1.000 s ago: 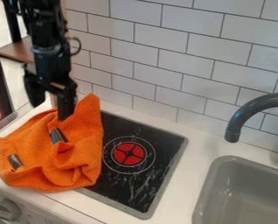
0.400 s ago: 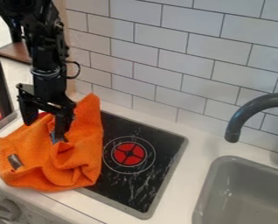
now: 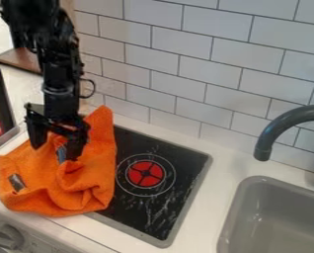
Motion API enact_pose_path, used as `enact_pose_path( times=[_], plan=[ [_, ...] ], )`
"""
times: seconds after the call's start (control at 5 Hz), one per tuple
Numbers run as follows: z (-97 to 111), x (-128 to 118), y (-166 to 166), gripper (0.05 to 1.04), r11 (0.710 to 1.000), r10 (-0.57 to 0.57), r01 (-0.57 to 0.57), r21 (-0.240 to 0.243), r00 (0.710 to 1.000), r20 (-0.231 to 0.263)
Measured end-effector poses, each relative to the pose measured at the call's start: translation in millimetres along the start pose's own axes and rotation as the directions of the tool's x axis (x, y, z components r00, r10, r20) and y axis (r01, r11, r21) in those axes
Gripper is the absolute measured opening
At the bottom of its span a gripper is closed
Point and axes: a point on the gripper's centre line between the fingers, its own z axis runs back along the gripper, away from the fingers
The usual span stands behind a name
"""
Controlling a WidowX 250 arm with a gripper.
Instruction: Unfold the cloth from left to right
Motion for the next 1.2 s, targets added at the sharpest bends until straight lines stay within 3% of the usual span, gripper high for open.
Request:
enact_pose_path(
  times=[0.6,0.8,1.2],
  plan=[
    [-13.7,12.5,-6.0,0.999,1.000,-0.020,0.020,-0.020,1.000,-0.002],
    [-16.5,13.6,-5.6,0.945,1.000,-0.024,0.024,-0.015,1.000,-0.005],
    [-16.4,17.5,-6.7,0.487,1.000,-0.031,0.031,-0.006,0.999,0.016]
  ],
)
